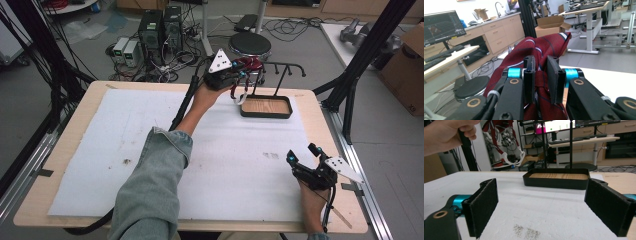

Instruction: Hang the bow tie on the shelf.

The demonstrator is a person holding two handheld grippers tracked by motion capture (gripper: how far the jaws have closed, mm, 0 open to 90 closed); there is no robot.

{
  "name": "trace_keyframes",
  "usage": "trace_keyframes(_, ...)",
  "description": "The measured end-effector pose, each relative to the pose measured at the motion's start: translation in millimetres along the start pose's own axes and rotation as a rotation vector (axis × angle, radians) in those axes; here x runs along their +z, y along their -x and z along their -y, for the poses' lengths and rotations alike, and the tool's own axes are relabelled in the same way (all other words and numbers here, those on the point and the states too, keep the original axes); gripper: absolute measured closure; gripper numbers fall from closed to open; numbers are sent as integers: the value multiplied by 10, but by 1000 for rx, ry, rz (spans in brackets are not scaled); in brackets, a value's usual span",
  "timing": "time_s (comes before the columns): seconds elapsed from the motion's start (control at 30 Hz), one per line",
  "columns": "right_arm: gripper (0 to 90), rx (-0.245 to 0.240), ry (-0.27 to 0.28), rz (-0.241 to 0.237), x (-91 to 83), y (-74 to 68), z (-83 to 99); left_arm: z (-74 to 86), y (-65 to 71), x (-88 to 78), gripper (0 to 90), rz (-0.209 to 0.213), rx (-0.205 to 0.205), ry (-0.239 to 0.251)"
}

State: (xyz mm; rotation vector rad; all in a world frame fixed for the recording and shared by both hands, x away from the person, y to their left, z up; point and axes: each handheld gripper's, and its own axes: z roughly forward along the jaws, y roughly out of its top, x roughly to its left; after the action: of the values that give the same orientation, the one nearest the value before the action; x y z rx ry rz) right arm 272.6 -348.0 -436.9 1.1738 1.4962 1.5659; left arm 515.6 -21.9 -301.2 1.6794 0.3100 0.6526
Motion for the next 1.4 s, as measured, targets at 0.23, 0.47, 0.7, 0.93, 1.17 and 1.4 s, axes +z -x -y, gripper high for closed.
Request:
trace_keyframes(0.23, 109, 1, -1, 1, 1, 4, 0, -183, -69, 37, 770, -6, 3, 34)
trace_keyframes(0.47, 108, 2, 0, 0, 1, 7, 0, -130, -63, 167, 770, -9, 0, 45)
trace_keyframes(0.7, 108, 3, -8, -3, -6, -1, 3, 87, -80, 336, 770, -39, -58, 68)
trace_keyframes(0.93, 108, -6, -12, 1, -5, -14, 6, 286, -207, 408, 769, -119, -124, 77)
trace_keyframes(1.17, 109, 1, -11, -2, -3, -11, 6, 417, -242, 454, 767, -123, -136, 40)
trace_keyframes(1.4, 109, 3, -14, -3, -5, -11, 6, 516, -204, 503, 765, -127, -124, -2)
